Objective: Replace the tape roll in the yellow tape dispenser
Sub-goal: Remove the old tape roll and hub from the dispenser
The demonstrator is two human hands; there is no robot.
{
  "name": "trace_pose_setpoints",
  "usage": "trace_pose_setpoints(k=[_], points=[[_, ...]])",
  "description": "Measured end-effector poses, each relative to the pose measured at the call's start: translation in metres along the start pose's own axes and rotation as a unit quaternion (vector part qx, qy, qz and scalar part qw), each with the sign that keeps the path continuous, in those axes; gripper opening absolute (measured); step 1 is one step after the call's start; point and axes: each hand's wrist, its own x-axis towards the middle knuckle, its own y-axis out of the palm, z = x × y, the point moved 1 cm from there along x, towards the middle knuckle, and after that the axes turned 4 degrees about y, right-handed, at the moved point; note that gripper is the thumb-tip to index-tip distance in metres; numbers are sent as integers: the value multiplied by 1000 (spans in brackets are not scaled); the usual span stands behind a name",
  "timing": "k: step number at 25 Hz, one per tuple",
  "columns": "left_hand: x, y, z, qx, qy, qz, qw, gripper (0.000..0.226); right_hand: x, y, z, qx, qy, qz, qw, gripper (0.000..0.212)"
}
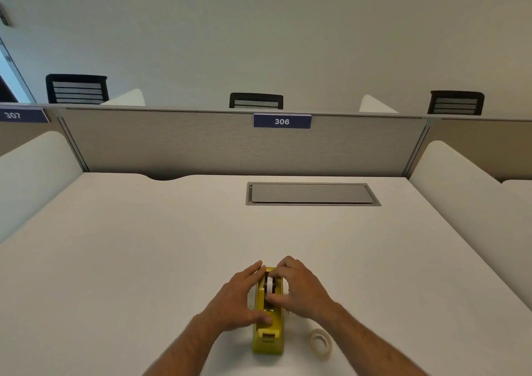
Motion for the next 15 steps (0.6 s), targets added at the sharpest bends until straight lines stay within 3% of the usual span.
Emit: trace_pose_setpoints(k=[15], points=[[4, 6, 6, -35, -28, -10, 999, 114, -1, 1, -10, 142, 26, -1, 990, 41]])
